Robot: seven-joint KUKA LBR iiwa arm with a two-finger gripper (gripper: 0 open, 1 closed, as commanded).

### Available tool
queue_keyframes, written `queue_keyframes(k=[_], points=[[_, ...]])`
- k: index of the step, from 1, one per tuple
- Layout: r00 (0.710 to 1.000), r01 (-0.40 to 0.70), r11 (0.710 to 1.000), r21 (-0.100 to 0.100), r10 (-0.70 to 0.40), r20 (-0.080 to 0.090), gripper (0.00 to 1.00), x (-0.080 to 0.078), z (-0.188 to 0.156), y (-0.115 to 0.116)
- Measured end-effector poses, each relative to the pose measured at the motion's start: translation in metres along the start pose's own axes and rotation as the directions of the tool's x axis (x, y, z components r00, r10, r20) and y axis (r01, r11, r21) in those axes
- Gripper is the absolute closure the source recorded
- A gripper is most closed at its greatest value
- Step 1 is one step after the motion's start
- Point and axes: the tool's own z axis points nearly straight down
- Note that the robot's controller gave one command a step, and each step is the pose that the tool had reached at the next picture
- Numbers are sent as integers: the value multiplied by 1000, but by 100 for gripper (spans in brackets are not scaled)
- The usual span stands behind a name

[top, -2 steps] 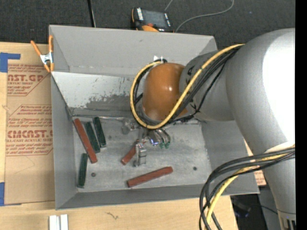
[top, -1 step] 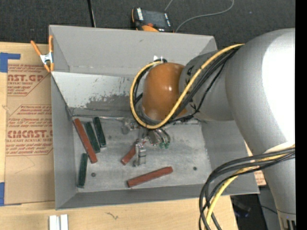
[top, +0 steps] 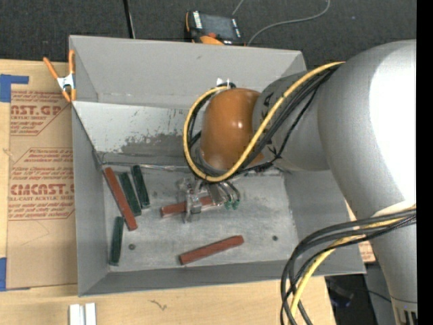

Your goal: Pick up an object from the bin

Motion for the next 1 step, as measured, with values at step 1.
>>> queue_keyframes(k=[1], points=[[1000, 0, 1000, 2, 0, 6, 100, -2, -68, 1]])
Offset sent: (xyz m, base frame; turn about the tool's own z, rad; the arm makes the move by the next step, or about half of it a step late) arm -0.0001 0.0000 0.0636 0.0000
